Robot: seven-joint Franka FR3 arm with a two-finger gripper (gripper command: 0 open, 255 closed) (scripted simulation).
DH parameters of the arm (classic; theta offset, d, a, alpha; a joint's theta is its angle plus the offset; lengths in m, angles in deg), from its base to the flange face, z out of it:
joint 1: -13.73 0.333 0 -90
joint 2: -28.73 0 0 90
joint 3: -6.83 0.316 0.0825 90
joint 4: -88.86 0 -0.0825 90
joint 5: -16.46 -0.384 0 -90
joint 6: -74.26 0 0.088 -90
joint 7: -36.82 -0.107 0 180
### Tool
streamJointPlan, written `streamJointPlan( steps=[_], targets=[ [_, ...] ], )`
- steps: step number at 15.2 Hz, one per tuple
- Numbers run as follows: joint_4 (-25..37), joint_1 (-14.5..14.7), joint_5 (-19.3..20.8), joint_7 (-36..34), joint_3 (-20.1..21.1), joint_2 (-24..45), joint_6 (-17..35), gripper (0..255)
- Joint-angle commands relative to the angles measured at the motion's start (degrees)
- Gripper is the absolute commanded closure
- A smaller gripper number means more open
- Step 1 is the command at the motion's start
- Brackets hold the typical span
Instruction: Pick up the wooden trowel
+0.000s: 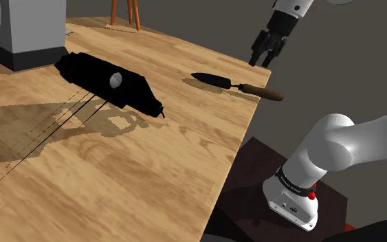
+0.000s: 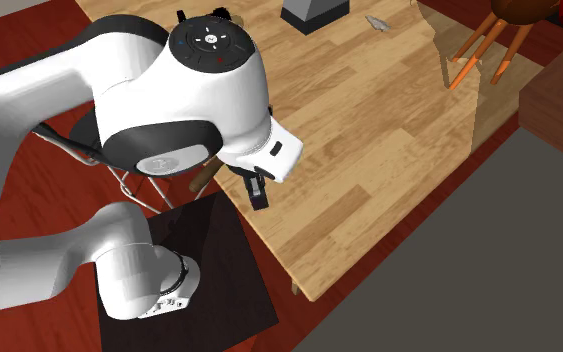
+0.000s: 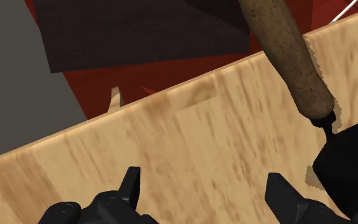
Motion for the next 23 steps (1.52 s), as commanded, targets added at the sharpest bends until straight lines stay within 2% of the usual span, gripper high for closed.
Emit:
streamJointPlan(
  steps=[1, 10, 20, 21, 23],
  targets=[
    [0.0, 0.0, 0.0, 0.0, 0.0, 0.0, 0.0, 0],
    [3.13, 11.18, -1.07, 7.84, 9.75, 5.01, -2.32, 0],
    [-3.35, 11.89, -1.47, 8.46, 10.6, 4.05, 2.98, 0],
    [-3.38, 11.89, -1.47, 8.47, 10.6, 4.04, 3.0, 255],
    [-3.35, 11.9, -1.48, 8.45, 10.62, 4.06, 2.99, 255]
  ],
)
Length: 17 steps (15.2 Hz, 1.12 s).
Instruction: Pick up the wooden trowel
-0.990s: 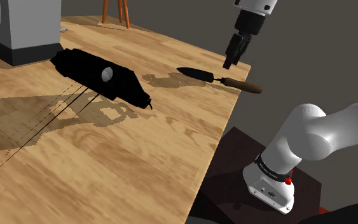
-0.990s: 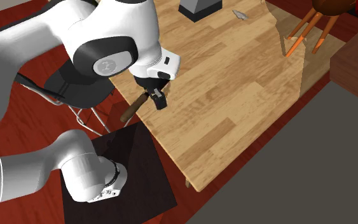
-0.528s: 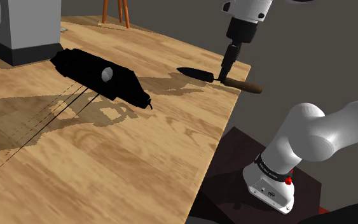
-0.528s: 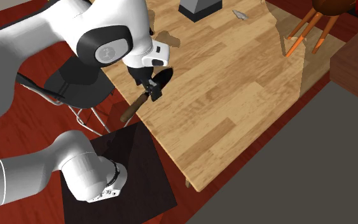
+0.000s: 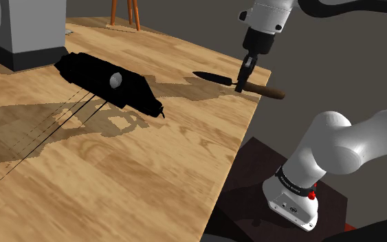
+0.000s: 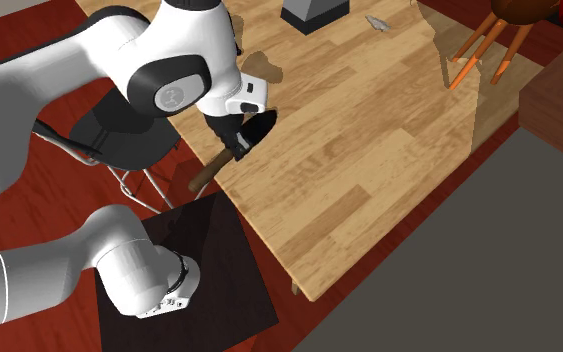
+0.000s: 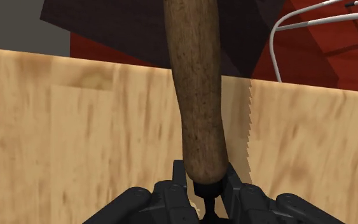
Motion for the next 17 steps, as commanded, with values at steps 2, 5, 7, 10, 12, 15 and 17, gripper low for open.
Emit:
streamJointPlan(
  steps=[2, 5, 7, 10, 12, 15, 17],
  targets=[
    [-0.35, 0.13, -1.54, -0.06, 0.23, 0.42, 0.17, 255],
    [-0.17, 0.11, -1.57, -0.13, 0.34, 1.1, 0.65, 255],
    [-0.36, 0.39, -1.35, -0.12, -0.09, 0.23, -0.03, 255],
    [2.19, 0.38, -1.18, -0.23, -0.26, 0.61, -2.2, 255],
    [3.93, 0.33, -1.09, -0.28, -0.35, 0.92, -3.64, 255],
    [6.61, 0.27, -0.97, -0.37, -0.47, 1.47, -5.77, 255],
    [8.44, 0.23, -0.89, -0.43, -0.54, 1.89, -7.18, 255]
  ],
)
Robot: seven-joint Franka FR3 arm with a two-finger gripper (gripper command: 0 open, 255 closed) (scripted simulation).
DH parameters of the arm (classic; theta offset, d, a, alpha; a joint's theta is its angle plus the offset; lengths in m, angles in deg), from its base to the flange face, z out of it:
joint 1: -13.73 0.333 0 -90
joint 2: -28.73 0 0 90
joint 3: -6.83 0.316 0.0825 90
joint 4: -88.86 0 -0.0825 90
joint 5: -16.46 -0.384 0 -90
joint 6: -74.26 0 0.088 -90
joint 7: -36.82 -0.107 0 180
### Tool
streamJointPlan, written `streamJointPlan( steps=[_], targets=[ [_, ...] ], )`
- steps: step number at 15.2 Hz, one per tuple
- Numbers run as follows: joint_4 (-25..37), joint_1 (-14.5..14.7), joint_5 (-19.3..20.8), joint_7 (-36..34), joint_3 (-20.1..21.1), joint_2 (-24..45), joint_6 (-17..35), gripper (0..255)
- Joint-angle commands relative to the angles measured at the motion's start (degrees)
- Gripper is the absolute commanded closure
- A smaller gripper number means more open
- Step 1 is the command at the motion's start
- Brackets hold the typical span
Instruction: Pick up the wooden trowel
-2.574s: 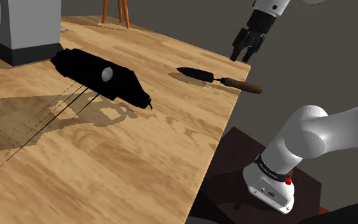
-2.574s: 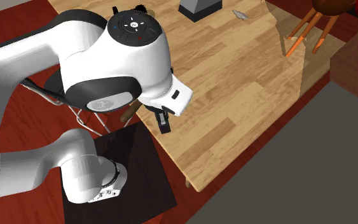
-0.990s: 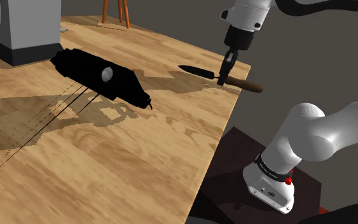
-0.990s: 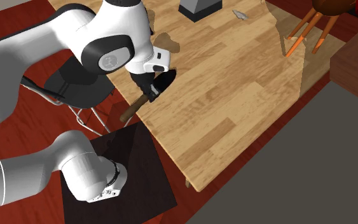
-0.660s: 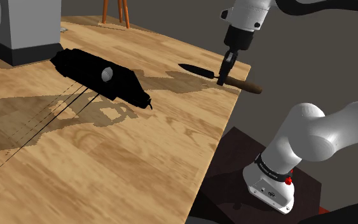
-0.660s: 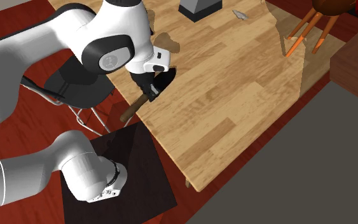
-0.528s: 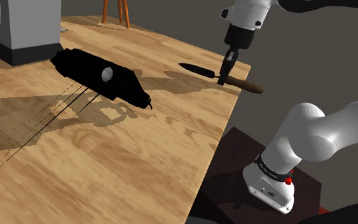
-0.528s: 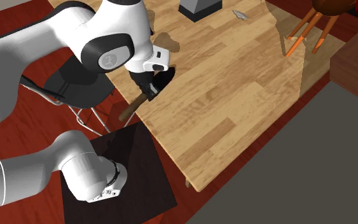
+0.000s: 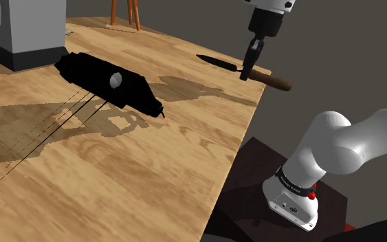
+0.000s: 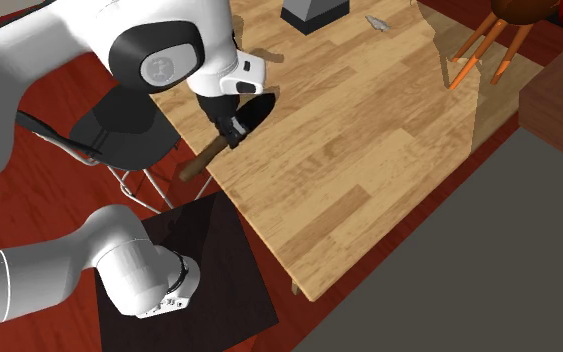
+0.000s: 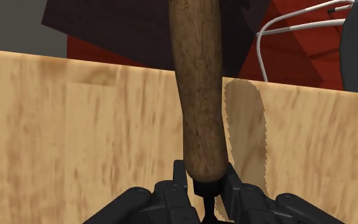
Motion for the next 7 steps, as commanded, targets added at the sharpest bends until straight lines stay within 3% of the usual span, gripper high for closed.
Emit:
streamJointPlan(
  steps=[1, 7],
  targets=[
    [1.74, -0.02, 0.05, -0.08, -0.05, 0.36, -1.39, 255],
    [5.7, -0.1, 0.21, -0.21, -0.18, 1.41, -4.31, 255]
  ],
)
